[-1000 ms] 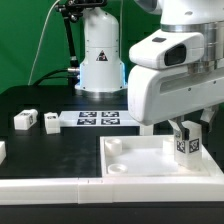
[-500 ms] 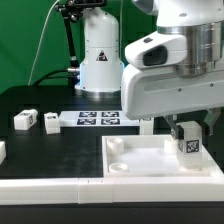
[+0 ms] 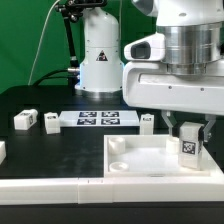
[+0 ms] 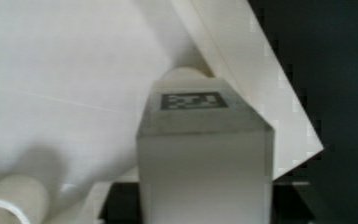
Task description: Assemble one leg
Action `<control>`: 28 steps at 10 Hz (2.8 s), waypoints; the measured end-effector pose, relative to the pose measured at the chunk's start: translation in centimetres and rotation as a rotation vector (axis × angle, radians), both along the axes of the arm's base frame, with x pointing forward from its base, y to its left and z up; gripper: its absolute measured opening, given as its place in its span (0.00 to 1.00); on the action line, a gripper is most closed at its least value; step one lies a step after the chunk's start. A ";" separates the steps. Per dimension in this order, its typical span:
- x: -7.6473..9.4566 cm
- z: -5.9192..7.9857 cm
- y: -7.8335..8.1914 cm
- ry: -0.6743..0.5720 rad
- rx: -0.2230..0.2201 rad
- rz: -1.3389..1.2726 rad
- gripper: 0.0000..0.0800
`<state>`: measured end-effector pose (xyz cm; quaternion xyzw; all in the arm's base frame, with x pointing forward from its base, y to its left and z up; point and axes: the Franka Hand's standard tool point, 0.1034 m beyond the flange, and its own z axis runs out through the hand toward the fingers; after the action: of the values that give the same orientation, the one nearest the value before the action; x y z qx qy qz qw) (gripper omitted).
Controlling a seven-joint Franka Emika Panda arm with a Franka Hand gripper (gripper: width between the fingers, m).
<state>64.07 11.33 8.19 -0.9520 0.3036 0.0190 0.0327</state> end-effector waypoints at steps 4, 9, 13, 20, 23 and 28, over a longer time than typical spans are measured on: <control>0.0 0.0 -0.1 0.021 -0.015 -0.312 0.36; 0.0 -0.1 -0.1 0.034 -0.012 -0.457 0.36; -0.4 -0.5 0.5 0.026 -0.011 -0.108 0.77; -0.5 -0.3 1.3 -0.011 -0.004 0.553 0.81; -0.5 -0.3 0.8 -0.028 0.004 0.812 0.81; -0.4 -0.3 0.7 -0.043 0.009 1.002 0.51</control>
Offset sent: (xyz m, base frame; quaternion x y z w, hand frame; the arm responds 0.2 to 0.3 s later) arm -0.0007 0.0004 -0.0038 0.0022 0.0037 0.2396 0.9709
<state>63.67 12.02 7.92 -0.9808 -0.1919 0.0141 0.0300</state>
